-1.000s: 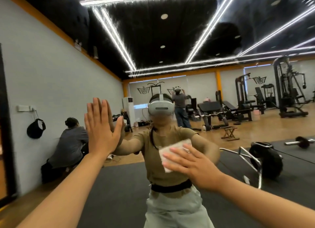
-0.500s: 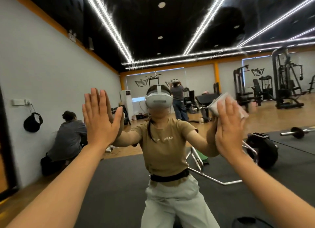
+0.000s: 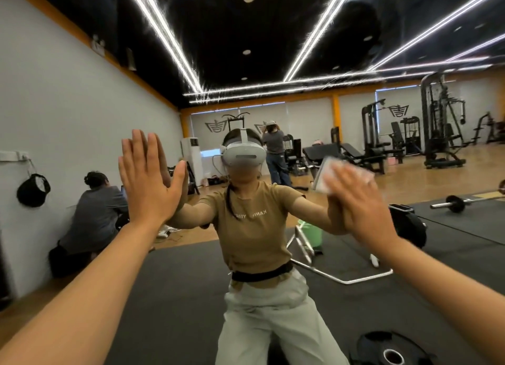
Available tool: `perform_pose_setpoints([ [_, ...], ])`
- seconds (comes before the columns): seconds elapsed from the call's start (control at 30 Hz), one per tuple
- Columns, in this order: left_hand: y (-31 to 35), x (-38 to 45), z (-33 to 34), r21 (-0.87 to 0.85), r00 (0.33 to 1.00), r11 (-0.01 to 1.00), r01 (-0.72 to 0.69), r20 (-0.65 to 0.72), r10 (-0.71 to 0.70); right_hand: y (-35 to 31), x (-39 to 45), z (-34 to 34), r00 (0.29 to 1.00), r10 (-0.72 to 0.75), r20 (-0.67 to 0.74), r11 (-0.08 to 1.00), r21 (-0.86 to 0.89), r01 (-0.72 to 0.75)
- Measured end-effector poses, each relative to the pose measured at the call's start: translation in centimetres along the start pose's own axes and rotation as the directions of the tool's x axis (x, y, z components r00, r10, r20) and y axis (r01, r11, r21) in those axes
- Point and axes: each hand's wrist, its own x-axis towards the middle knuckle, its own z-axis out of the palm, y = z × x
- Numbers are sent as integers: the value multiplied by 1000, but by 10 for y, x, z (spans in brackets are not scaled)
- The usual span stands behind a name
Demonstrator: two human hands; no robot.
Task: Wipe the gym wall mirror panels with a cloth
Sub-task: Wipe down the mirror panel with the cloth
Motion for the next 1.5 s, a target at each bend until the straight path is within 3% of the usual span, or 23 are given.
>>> perform_pose_setpoints([
  [0.1, -1, 1, -1, -44, 1000, 999, 9, 4, -8, -13, 47, 1, 895, 420, -149, 901, 180, -394],
  [0.17, -2, 3, -1, -67, 1000, 998, 19, 11, -19, -34, 49, 17, 848, 494, -194, 865, 214, -455],
  [0.2, -3, 4, -1, -73, 1000, 997, 24, 13, -23, -47, 39, 26, 863, 465, -198, 880, 211, -425],
  [0.27, -3, 4, -1, -85, 999, 996, 28, 18, -27, -71, 1, 46, 955, 262, -136, 957, 165, -239],
  [0.33, -3, 3, -2, -106, 999, 994, 34, 24, -32, -89, -55, 60, 995, -95, 35, 992, 88, 92],
  [0.4, -2, 4, -4, -121, 998, 991, 50, 35, -46, -92, -106, 64, 868, -431, 248, 899, 43, 435],
  [0.43, -2, 4, -6, -119, 998, 991, 56, 39, -52, -88, -122, 64, 788, -522, 328, 840, 37, 541],
  [0.5, 0, 5, -10, -110, 996, 991, 73, 52, -67, -75, -127, 58, 690, -595, 412, 764, 24, 645],
  [0.57, 2, 6, -13, -101, 995, 991, 90, 59, -84, -66, -107, 52, 653, -628, 423, 723, 7, 691],
  [0.6, 3, 7, -15, -94, 994, 991, 95, 64, -89, -65, -91, 48, 678, -618, 398, 738, -3, 674],
  [0.67, 3, 8, -18, -92, 992, 990, 104, 76, -97, -65, -48, 39, 824, -497, 273, 851, -33, 524],
  [0.77, 4, 7, -24, -98, 990, 988, 119, 91, -110, -70, 33, 29, 990, -127, 56, 991, -42, 129],
  [0.87, 5, 8, -30, -75, 987, 991, 111, 127, -101, -92, 83, 29, 984, 172, -41, 980, 108, -167],
  [0.93, 3, 7, -33, -54, 983, 994, 99, 163, -89, -113, 84, 38, 968, 243, -65, 964, 127, -234],
  [1.0, 0, 7, -39, -34, 977, 997, 74, 202, -66, -136, 60, 55, 994, 99, -54, 993, 69, -95],
  [1.07, -4, 8, -46, -15, 968, 999, 45, 249, -40, -159, 17, 73, 977, -207, 53, 978, 29, 206],
  [1.13, -9, 10, -53, -9, 954, 1000, 6, 300, -3, -171, -25, 86, 822, -524, 223, 845, 14, 535],
  [1.2, -17, 12, -57, -9, 937, 999, -42, 347, 43, -171, -45, 94, 636, -681, 363, 687, 17, 727],
  [1.3, -28, 13, -63, -32, 910, 996, -78, 406, 84, -162, -24, 93, 563, -729, 391, 614, 9, 789],
  [1.33, -31, 14, -64, -39, 904, 996, -81, 417, 90, -159, -7, 89, 582, -734, 351, 622, 3, 783],
  [1.4, -33, 16, -65, -44, 896, 996, -83, 435, 94, -154, 41, 77, 726, -649, 227, 738, -43, 674],
  [1.47, -34, 16, -66, -44, 896, 996, -84, 434, 94, -154, 101, 64, 915, -396, 77, 915, -59, 400],
  [1.5, -34, 16, -65, -48, 899, 995, -84, 428, 96, -158, 128, 58, 971, -238, 22, 970, -42, 239],
])
